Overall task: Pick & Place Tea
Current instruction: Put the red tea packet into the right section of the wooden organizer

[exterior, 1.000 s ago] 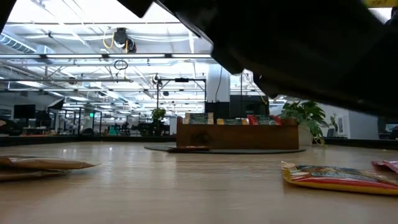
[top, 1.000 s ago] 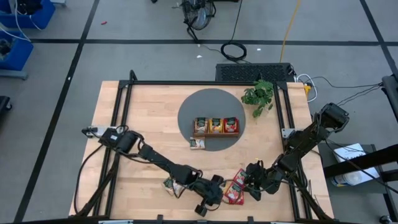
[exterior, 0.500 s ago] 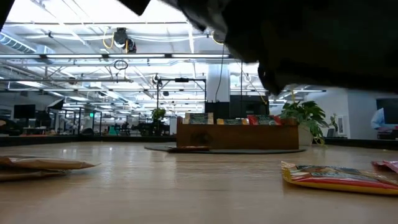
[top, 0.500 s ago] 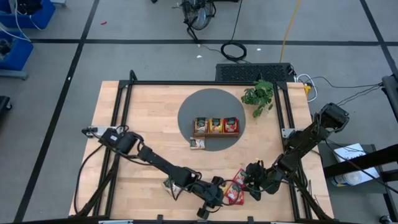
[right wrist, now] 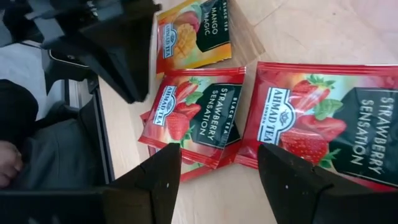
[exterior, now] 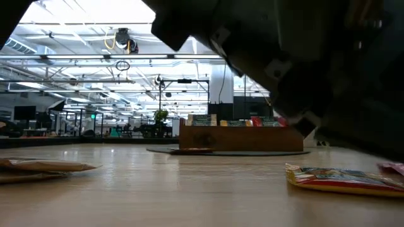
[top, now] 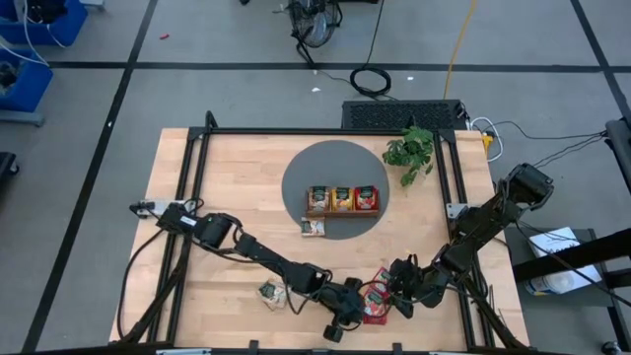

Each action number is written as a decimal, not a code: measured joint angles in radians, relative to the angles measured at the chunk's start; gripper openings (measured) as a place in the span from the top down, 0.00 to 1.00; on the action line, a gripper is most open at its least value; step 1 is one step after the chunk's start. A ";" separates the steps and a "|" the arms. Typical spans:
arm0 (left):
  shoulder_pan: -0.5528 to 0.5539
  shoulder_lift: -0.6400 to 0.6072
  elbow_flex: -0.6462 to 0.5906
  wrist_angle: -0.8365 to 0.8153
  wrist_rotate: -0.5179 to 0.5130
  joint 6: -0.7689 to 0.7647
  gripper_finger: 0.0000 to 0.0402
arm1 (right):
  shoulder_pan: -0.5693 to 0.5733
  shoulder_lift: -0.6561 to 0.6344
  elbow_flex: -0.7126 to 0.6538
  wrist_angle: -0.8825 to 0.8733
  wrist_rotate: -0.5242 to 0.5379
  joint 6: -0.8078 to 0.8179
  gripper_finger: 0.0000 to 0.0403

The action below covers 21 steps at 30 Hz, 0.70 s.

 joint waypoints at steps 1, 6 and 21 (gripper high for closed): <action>0.004 0.001 0.000 -0.003 -0.011 0.001 0.90 | 0.000 0.005 0.000 0.001 0.000 0.001 0.51; 0.020 0.001 0.000 0.004 -0.019 0.004 0.90 | 0.000 0.054 0.000 0.017 -0.003 0.032 0.51; 0.050 0.013 0.000 0.007 -0.014 0.040 0.90 | -0.003 0.068 0.000 0.035 0.051 0.037 0.51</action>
